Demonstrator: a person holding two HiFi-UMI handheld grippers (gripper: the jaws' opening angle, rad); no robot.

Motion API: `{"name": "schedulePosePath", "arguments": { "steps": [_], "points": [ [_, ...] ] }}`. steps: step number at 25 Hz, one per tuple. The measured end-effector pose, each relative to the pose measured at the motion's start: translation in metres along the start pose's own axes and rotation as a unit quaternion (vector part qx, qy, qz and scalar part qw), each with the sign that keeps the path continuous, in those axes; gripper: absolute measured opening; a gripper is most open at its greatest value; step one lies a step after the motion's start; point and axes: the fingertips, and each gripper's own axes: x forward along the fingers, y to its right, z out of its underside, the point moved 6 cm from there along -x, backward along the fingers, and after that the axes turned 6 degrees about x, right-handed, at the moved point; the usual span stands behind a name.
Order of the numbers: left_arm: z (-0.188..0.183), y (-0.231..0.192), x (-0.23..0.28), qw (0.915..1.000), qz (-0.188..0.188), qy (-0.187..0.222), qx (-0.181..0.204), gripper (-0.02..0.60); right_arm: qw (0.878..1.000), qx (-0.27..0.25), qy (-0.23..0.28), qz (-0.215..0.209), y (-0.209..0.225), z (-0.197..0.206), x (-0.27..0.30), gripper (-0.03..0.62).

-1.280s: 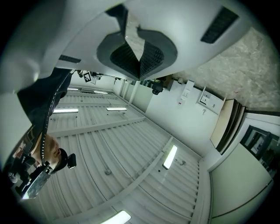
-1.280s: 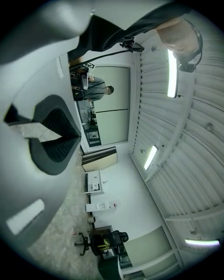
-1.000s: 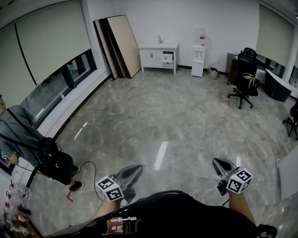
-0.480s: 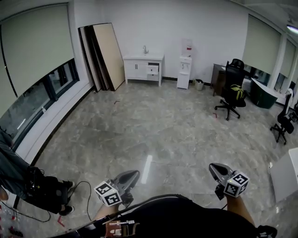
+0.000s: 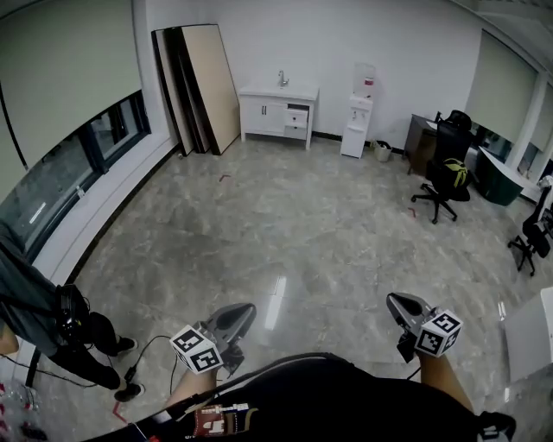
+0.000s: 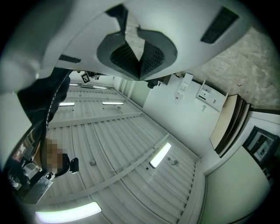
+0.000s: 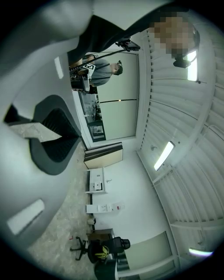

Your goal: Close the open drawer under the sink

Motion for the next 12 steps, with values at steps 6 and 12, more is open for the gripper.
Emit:
{"name": "schedulePosePath", "arguments": {
  "steps": [6,12],
  "points": [
    [0.007,-0.034,-0.039,0.9969,-0.075,0.0,-0.026,0.0,0.997,-0.01,-0.036,-0.062,0.0,-0.013,0.084,0.002],
    [-0.001,-0.068,-0.051,0.9912,-0.132,0.009,-0.013,0.0,0.989,-0.011,-0.055,-0.133,0.007,-0.014,0.173,0.002]
  ]
}}
